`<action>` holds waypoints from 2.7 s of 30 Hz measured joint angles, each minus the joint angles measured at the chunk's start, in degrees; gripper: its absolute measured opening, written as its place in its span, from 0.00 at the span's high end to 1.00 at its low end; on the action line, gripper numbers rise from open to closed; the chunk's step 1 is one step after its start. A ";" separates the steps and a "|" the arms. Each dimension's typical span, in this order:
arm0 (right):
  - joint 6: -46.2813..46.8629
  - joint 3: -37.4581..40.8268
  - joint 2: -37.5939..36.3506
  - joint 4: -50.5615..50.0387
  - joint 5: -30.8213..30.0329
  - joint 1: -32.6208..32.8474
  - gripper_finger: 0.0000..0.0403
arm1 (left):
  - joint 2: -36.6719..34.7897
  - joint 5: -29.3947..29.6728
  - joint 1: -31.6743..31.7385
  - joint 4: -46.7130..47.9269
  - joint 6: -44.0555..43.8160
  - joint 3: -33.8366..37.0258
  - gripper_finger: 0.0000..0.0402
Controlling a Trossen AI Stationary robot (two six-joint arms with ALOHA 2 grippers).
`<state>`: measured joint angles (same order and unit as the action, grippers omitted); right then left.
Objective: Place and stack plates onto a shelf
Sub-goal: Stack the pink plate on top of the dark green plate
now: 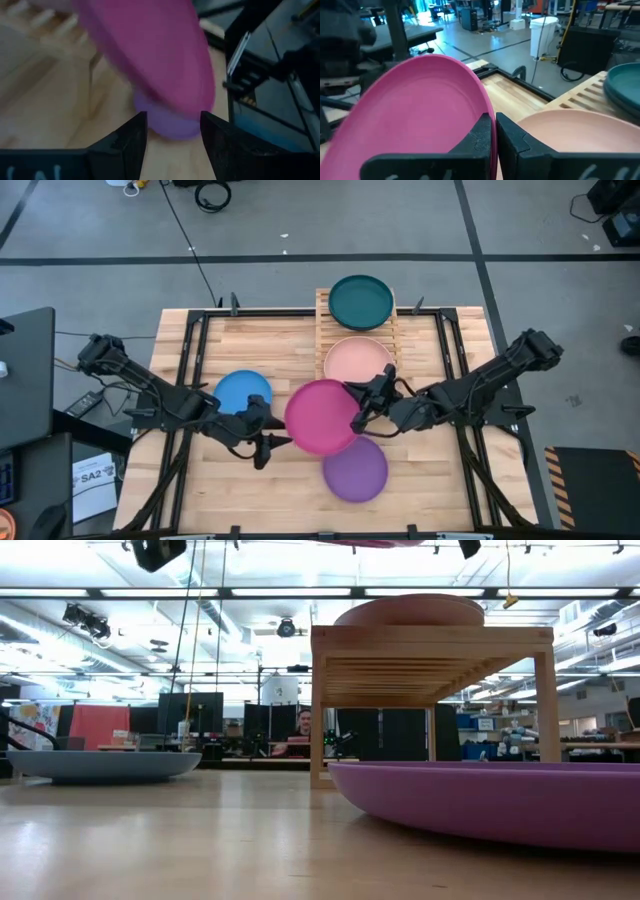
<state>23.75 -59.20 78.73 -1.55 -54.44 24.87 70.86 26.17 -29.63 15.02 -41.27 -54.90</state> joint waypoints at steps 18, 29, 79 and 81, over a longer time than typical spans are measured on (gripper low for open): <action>-14.95 -0.04 -15.39 2.48 -0.14 -13.89 0.96 | -0.47 -2.37 -2.12 1.47 -0.03 0.07 0.53; -19.84 -0.04 -21.25 2.03 4.16 -35.71 0.96 | -0.47 -2.29 -2.05 1.41 0.00 0.07 0.53; 0.54 0.04 -5.91 -10.06 49.62 -72.90 0.89 | -0.43 -2.27 -2.06 1.40 -0.08 0.03 0.53; 0.54 0.04 -5.91 -10.09 49.61 -72.90 0.88 | -0.43 -2.27 -2.05 1.41 -0.07 0.03 0.53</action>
<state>24.29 -59.16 72.82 -11.64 -4.83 -48.03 70.43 23.90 -31.68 16.43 -41.34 -54.87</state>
